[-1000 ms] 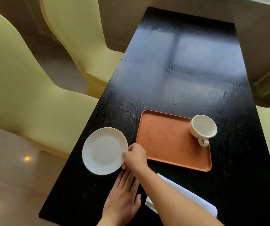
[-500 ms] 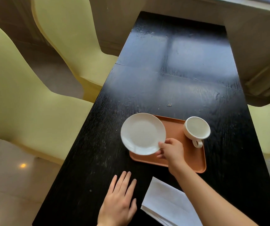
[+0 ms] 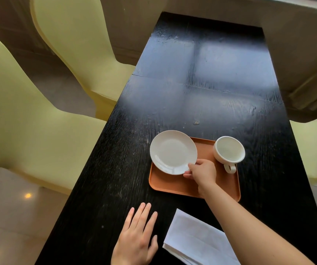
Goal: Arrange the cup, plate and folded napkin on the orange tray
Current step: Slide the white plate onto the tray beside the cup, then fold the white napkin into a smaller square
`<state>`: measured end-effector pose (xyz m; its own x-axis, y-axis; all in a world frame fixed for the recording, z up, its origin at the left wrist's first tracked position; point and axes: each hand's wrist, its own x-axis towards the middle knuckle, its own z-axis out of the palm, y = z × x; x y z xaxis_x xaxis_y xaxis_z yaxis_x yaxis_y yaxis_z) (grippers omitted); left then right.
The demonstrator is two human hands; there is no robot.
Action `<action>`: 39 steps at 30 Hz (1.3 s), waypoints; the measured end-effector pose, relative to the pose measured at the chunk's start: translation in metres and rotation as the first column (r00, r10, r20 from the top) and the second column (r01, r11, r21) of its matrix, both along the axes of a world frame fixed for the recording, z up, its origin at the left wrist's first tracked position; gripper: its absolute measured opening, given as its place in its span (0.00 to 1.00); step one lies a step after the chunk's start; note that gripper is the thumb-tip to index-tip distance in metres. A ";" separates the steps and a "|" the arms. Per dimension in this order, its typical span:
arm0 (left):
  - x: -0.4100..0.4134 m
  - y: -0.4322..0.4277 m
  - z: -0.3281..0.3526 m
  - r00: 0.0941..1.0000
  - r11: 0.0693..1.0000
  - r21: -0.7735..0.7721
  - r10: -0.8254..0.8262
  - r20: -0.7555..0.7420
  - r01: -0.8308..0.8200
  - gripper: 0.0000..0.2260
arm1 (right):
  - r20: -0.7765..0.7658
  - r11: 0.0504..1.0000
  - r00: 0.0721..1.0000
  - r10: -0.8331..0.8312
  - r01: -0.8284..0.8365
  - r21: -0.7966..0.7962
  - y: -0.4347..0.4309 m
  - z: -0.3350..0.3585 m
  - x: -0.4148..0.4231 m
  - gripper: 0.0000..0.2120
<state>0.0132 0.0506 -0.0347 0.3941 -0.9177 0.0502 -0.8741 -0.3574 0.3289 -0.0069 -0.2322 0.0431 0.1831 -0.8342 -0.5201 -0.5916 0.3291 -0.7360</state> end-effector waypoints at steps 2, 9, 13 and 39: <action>-0.001 0.000 -0.001 1.000 1.000 -0.009 -0.002 -0.006 0.002 0.29 | -0.053 0.995 0.997 0.058 -0.062 -0.076 0.003 0.000 -0.004 0.05; -0.001 0.002 -0.001 0.999 1.000 0.017 0.004 -0.047 -0.003 0.28 | 0.073 0.997 0.997 0.037 -0.032 -0.070 0.027 0.018 -0.045 0.08; 0.001 0.001 0.011 0.995 0.995 0.097 0.030 -0.095 -0.020 0.27 | 0.065 0.993 0.993 0.097 -0.092 -0.071 0.046 0.028 -0.092 0.10; -0.064 -0.072 0.085 0.762 0.783 0.489 0.569 -0.310 -0.385 0.13 | -0.574 0.776 0.681 0.455 -0.619 -0.119 0.072 0.018 -0.208 0.04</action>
